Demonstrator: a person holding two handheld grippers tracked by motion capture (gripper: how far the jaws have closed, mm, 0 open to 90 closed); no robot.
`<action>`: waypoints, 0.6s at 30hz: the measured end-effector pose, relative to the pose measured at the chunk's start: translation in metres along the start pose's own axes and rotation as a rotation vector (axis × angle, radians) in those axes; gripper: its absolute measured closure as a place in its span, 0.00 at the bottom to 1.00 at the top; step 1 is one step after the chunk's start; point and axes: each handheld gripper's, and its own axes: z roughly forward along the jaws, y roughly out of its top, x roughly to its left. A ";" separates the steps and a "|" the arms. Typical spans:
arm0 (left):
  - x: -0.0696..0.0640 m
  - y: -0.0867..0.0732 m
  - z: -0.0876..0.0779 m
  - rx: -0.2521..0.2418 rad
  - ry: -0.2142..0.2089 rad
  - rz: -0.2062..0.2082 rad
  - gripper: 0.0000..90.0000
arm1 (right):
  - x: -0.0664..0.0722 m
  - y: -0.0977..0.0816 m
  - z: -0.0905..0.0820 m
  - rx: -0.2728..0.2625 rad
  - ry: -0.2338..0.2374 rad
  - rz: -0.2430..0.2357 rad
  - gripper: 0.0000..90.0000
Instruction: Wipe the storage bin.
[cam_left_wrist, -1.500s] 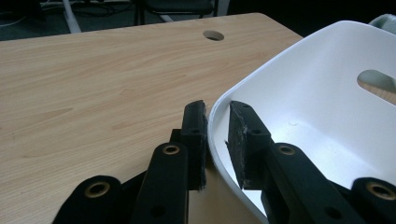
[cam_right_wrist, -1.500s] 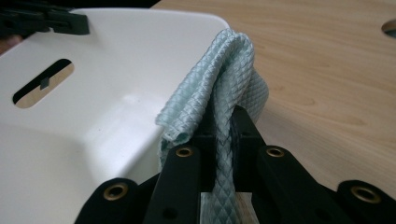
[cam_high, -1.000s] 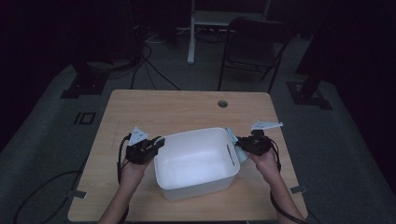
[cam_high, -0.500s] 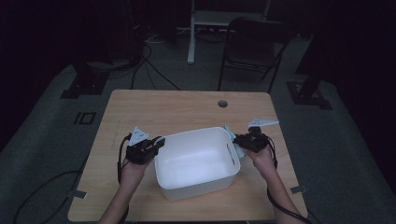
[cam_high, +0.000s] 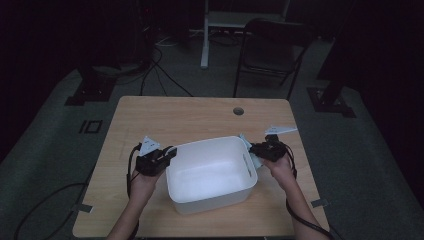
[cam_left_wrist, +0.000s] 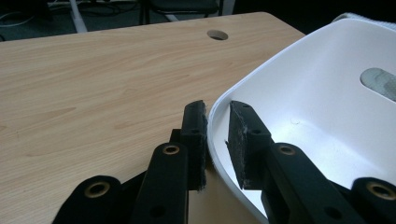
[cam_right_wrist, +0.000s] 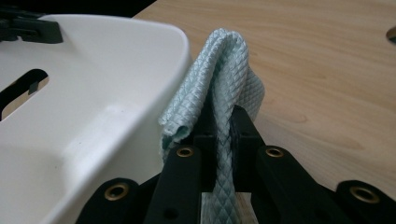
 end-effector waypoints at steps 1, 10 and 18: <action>0.000 0.000 0.000 0.000 0.000 -0.001 0.85 | -0.001 -0.002 0.002 0.005 0.001 0.008 0.93; 0.000 0.000 0.000 0.000 -0.012 0.000 0.85 | -0.006 -0.007 0.002 -0.017 -0.006 0.033 0.93; 0.001 -0.001 -0.001 -0.001 -0.015 -0.002 0.85 | -0.005 -0.018 -0.029 -0.069 -0.029 0.039 0.93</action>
